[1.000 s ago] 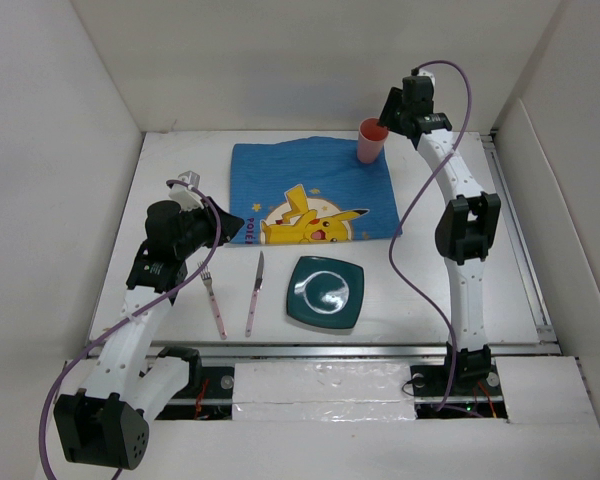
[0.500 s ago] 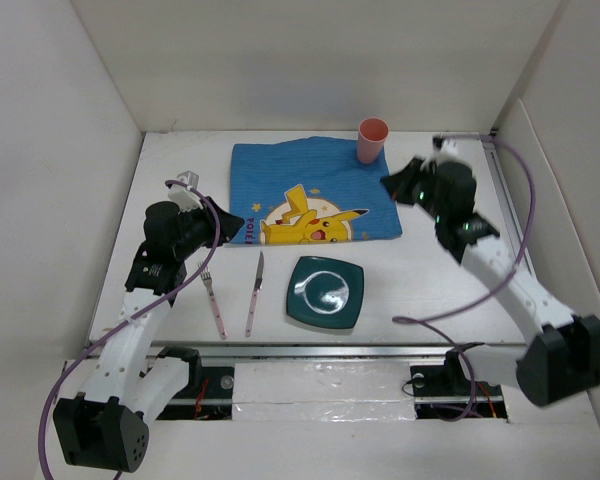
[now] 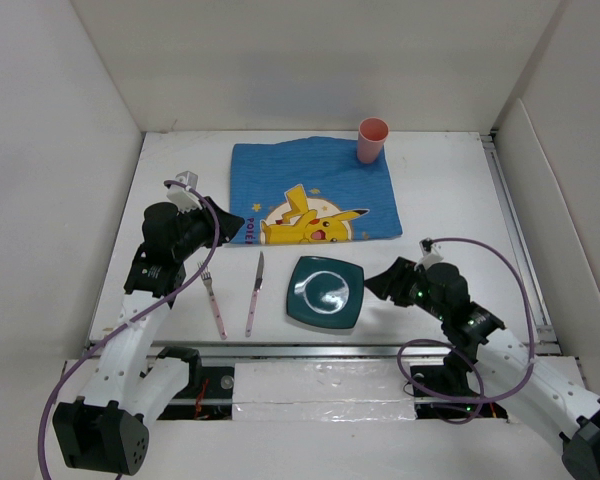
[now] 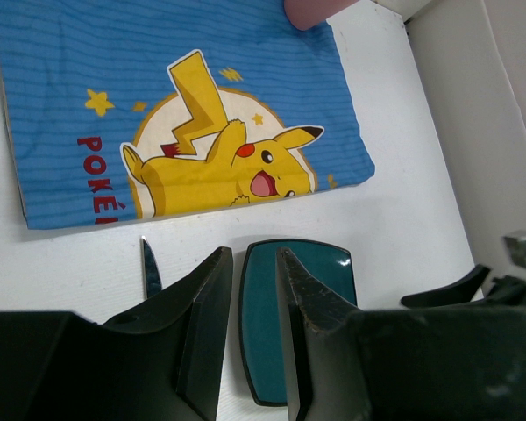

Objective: Set the dinner table for one person

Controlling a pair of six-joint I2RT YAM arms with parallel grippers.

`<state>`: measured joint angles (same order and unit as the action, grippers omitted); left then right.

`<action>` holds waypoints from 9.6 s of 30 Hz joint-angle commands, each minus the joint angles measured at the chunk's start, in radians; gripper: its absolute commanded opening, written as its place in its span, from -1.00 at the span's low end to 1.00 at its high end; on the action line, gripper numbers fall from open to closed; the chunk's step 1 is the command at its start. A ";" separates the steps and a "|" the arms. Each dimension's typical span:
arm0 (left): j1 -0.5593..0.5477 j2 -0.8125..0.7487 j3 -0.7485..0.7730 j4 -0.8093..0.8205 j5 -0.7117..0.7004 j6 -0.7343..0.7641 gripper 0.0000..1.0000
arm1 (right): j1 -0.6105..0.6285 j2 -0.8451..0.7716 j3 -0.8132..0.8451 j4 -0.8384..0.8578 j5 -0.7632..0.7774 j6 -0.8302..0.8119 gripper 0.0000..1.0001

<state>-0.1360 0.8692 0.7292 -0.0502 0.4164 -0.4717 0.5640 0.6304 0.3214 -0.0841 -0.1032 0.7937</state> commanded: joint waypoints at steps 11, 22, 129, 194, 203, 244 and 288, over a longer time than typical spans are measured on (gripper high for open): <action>-0.004 -0.042 0.018 0.038 0.027 0.007 -0.51 | 0.063 0.346 -0.234 0.461 -0.076 0.223 0.21; -0.004 -0.058 0.021 0.030 0.021 0.012 -0.51 | 0.074 0.749 -0.277 0.851 -0.046 0.352 -0.41; -0.017 -0.220 0.111 -0.007 -0.117 -0.018 -0.40 | 0.723 1.316 1.031 -0.157 0.592 0.006 0.13; -0.037 -0.147 0.072 -0.010 -0.047 0.022 -0.41 | -0.199 1.370 1.210 -0.138 0.167 -0.556 -1.00; -0.037 -0.134 0.072 -0.007 -0.039 0.022 -0.40 | -0.208 1.425 1.191 -0.125 0.232 -0.484 -1.00; -0.028 -0.188 0.318 0.046 -0.047 -0.094 -0.72 | 0.690 1.309 1.039 0.091 0.502 -0.200 -0.35; -0.148 -0.331 0.053 -0.033 -0.215 0.004 -0.20 | 0.317 1.778 1.908 -0.235 0.587 -0.148 -1.00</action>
<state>-0.2764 0.5480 0.7864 -0.1616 0.1841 -0.4728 0.8776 2.3535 2.1220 -0.2943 0.5209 0.5934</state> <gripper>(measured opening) 0.403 0.146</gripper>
